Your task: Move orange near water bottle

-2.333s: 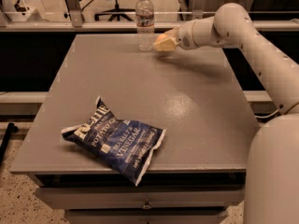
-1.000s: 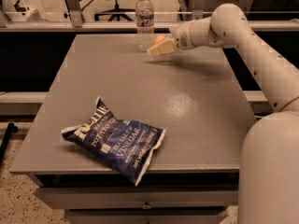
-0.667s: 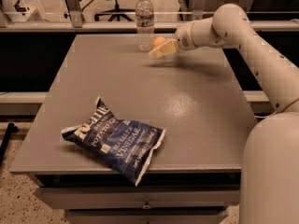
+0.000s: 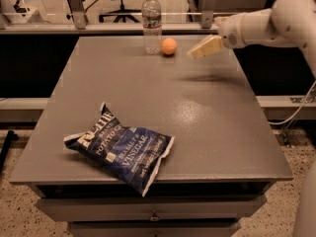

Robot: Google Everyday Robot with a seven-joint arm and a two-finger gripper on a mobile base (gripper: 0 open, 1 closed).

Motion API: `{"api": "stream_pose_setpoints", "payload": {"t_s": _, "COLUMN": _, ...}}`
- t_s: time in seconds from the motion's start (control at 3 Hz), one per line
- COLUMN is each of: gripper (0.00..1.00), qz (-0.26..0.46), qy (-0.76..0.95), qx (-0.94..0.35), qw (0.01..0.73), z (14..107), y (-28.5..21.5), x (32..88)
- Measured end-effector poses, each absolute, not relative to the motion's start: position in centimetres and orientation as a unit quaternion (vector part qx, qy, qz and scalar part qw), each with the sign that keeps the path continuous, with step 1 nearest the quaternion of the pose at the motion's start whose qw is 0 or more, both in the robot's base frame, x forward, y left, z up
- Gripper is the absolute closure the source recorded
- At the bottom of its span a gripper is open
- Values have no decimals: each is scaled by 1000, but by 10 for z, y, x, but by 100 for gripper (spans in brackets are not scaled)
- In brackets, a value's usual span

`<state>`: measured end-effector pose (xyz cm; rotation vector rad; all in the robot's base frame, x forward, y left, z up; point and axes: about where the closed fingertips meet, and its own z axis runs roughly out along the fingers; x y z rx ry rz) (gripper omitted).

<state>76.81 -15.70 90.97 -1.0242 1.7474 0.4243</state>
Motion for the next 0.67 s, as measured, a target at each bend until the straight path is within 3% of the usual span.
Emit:
{"api": "stream_pose_setpoints", "payload": {"t_s": 0.33, "gripper": 0, "qz": 186, "qy": 704, "qx": -444, "qw": 523, "z": 935, "y": -205, "x": 732}}
{"api": "stream_pose_setpoints", "payload": {"t_s": 0.67, "gripper": 0, "qz": 192, "qy": 701, "qx": -452, "qw": 517, "z": 935, "y": -203, "x": 727}}
